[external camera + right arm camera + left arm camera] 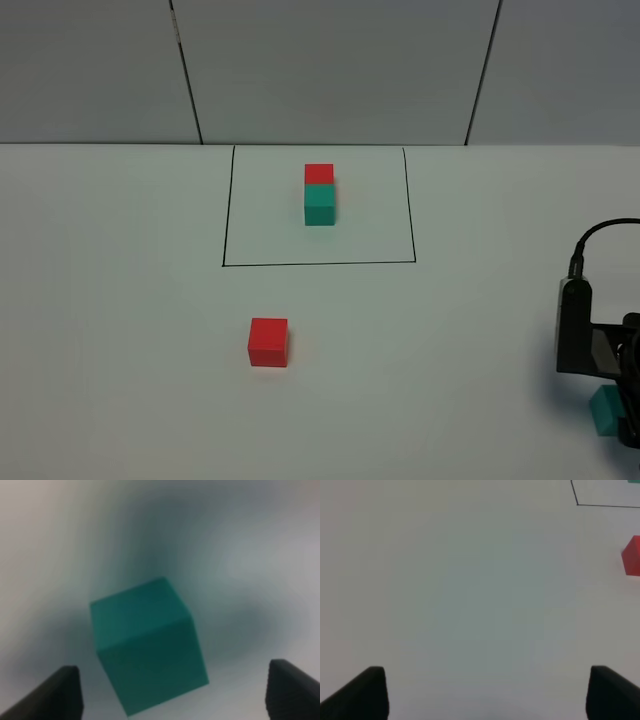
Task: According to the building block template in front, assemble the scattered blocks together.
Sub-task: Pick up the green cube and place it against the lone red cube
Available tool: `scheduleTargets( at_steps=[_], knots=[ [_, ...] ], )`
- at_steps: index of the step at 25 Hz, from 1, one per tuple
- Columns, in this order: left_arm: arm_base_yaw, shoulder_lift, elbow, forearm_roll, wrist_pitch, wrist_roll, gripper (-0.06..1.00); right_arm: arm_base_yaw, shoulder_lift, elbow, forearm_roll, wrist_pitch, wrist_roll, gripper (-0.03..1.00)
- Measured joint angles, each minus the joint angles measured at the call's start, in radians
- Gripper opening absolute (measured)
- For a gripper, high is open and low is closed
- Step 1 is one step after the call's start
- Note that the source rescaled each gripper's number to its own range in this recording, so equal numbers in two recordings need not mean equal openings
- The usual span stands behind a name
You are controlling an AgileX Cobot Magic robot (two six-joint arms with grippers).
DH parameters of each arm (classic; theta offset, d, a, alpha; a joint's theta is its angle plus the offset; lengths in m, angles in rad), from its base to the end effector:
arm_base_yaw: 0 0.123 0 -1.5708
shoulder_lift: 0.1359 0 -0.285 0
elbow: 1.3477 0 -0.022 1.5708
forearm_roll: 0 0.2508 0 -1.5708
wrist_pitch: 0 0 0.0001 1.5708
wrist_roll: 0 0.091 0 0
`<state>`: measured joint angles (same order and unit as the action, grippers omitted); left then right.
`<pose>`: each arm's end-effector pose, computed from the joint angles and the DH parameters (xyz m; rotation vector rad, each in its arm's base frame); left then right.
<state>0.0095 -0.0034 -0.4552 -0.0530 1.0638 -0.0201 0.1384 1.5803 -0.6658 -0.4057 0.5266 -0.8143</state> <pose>-0.0006 -0.0042 0.2646 -0.0297 2.0882 -0.0704 0.2496 0.0165 0.1489 -1.7874 2.3937 -0.4476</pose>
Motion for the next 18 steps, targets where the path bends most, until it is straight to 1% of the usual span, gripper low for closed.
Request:
scheduleTargets(
  at_steps=[14,18],
  knots=[
    [0.0,0.0,0.0,0.0,0.0,0.0,0.91,-0.071,0.09,-0.001,-0.005,-0.009,-0.115,0.99],
    [0.0,0.0,0.0,0.0,0.0,0.0,0.91,-0.071,0.107,-0.001,-0.006,-0.052,-0.122,0.98]
  ],
)
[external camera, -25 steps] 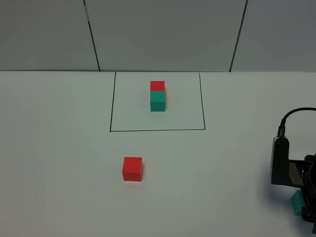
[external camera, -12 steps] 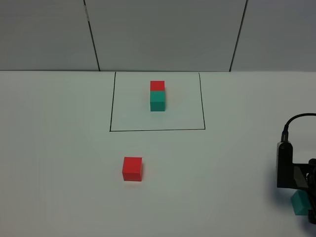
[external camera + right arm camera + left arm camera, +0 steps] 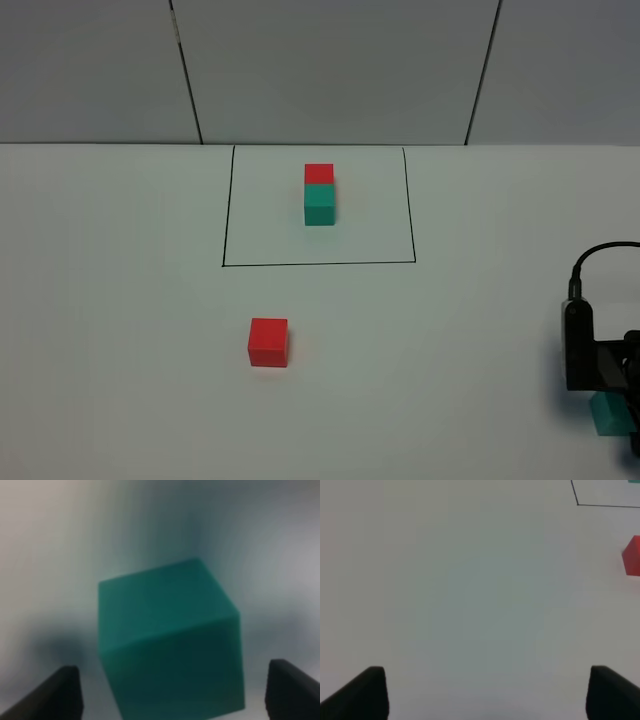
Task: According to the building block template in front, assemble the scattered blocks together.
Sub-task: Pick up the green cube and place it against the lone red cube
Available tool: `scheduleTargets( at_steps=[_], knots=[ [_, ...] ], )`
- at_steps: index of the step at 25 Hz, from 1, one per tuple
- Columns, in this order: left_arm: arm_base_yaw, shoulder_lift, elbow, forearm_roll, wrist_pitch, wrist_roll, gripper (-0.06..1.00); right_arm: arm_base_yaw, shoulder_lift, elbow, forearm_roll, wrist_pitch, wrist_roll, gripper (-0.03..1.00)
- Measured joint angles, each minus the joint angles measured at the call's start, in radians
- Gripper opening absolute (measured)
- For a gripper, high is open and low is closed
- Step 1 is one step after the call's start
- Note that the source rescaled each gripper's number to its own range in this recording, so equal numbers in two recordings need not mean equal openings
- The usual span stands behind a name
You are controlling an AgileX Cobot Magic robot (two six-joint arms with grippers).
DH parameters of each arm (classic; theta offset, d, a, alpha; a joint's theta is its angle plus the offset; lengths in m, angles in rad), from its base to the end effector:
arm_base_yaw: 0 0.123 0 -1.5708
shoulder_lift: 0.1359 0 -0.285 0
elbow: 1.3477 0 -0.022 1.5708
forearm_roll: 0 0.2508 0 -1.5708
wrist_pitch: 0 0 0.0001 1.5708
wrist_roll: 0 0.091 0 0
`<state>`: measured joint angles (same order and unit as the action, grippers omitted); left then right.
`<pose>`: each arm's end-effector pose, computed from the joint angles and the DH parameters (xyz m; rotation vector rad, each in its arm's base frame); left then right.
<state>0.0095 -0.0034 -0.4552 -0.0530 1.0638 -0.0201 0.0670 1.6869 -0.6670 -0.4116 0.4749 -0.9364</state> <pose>-0.0006 -0.0042 0.2646 -0.0297 2.0882 -0.0704 0.2562 0.0005 0.1229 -1.9192 2.3845 -0.4062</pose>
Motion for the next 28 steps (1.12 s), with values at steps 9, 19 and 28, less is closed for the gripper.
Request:
scheduleTargets(
  at_steps=[9,19,28],
  knots=[
    [0.0,0.0,0.0,0.0,0.0,0.0,0.91,0.0,0.045,-0.003,-0.001,-0.038,-0.014,0.92],
    [0.0,0.0,0.0,0.0,0.0,0.001,0.91,0.0,0.048,-0.008,-0.001,-0.042,-0.02,0.45],
    [0.0,0.0,0.0,0.0,0.0,0.001,0.91,0.0,0.053,-0.008,0.006,-0.072,-0.02,0.02]
  ],
)
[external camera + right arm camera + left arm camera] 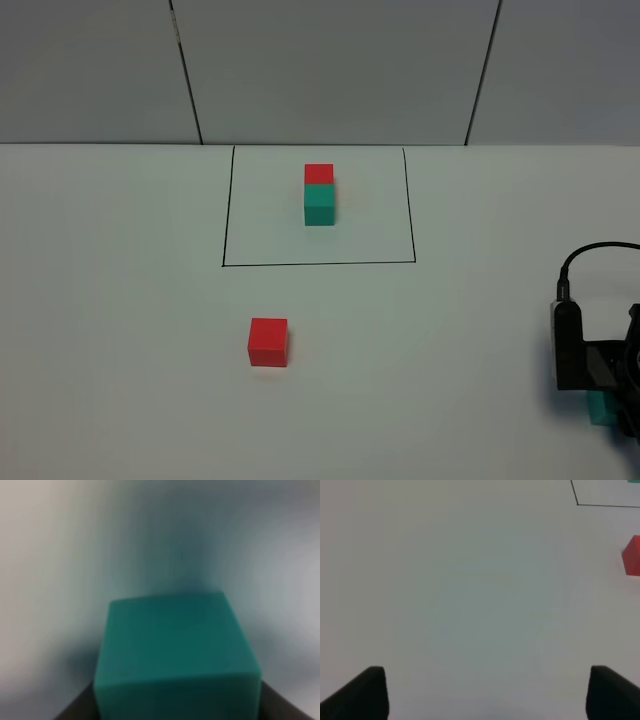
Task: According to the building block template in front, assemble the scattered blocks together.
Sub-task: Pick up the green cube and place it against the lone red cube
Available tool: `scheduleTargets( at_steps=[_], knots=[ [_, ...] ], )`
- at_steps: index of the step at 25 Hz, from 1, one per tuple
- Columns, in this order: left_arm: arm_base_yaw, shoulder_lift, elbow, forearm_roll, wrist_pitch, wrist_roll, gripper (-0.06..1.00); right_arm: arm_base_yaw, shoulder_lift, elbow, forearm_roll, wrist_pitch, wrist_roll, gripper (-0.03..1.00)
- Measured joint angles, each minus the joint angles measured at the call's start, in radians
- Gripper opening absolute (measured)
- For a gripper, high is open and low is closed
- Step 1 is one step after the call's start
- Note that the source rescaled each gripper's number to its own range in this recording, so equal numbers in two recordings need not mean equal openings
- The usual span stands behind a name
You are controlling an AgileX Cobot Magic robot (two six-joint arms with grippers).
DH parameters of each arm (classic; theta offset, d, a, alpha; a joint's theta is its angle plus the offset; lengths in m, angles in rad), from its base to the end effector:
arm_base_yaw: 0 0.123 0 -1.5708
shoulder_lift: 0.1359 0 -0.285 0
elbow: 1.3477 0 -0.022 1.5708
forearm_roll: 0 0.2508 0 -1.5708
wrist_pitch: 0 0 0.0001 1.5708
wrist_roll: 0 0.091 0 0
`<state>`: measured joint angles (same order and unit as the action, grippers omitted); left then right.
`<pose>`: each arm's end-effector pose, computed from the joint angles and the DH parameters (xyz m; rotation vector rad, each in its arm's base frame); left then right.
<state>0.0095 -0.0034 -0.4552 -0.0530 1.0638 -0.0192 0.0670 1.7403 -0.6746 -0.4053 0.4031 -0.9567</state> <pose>-0.0006 -0.0042 0.2646 -0.0287 2.0882 -0.0699 0.2637 0.0036 0.1112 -1.9333 2.3365 -0.3872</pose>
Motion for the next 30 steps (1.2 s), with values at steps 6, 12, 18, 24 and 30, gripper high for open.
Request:
scheduleTargets(
  at_steps=[6,12,18,24,30],
  knots=[
    [0.0,0.0,0.0,0.0,0.0,0.0,0.91,0.0,0.0,0.0,0.067,-0.026,-0.018,0.02],
    [0.0,0.0,0.0,0.0,0.0,0.0,0.91,0.03,0.0,-0.014,0.097,-0.008,-0.023,0.02],
    [0.0,0.0,0.0,0.0,0.0,0.0,0.91,0.086,0.0,-0.1,0.105,0.147,0.016,0.01],
    [0.0,0.0,0.0,0.0,0.0,0.0,0.91,0.135,0.0,-0.228,0.16,0.281,0.03,0.01],
    [0.0,0.0,0.0,0.0,0.0,-0.001,0.91,0.163,0.001,-0.316,0.264,0.307,-0.004,0.01]
  ],
)
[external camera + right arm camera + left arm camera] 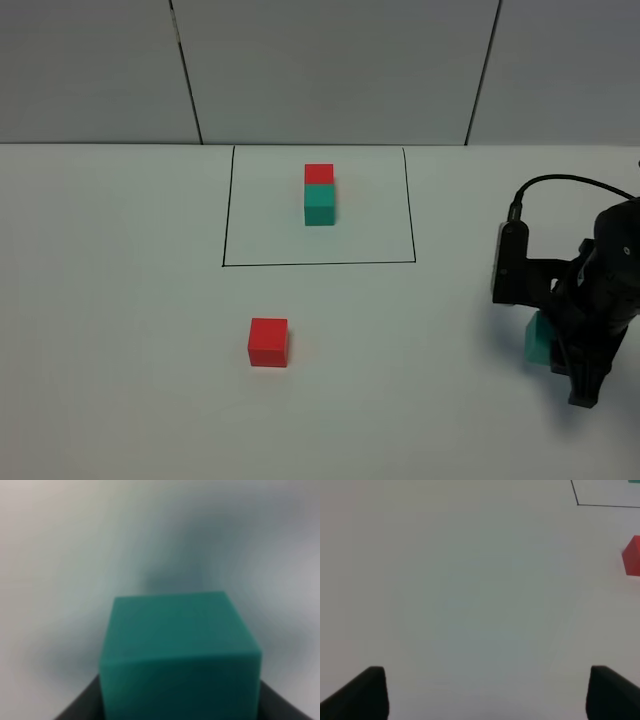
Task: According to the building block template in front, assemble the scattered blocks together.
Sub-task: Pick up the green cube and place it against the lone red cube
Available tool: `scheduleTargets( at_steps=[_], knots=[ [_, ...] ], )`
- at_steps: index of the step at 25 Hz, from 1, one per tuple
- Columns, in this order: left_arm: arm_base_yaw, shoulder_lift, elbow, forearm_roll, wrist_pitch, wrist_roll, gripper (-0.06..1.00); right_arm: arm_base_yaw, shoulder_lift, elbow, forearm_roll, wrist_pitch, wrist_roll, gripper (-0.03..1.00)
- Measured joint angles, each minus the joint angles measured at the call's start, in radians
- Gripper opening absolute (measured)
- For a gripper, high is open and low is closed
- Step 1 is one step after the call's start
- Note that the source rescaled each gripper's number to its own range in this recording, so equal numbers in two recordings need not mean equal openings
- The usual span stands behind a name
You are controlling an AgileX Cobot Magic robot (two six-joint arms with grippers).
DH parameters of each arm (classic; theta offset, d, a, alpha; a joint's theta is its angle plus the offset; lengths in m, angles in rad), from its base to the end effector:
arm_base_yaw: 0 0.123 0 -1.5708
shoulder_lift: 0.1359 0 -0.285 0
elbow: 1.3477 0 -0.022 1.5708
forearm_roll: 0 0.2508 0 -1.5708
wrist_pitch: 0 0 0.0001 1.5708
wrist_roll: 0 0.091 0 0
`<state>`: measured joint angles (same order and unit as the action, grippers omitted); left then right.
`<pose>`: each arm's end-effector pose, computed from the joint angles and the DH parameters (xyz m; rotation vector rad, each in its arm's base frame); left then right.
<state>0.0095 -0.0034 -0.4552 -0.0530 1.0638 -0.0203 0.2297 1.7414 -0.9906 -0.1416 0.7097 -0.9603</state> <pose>-0.0006 -0.0042 0.2646 -0.0299 2.0882 -0.0706 0.3089 0.0636 0.1688 -1.7920 2.3859 -0.2490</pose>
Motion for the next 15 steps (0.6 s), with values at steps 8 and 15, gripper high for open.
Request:
scheduleTargets(
  at_steps=[8,15],
  knots=[
    [0.0,0.0,0.0,0.0,0.0,0.0,0.91,0.106,0.057,-0.111,-0.008,0.024,0.087,0.01],
    [0.0,0.0,0.0,0.0,0.0,0.0,0.91,0.209,0.199,-0.279,-0.072,0.145,0.199,0.01]
  ],
)
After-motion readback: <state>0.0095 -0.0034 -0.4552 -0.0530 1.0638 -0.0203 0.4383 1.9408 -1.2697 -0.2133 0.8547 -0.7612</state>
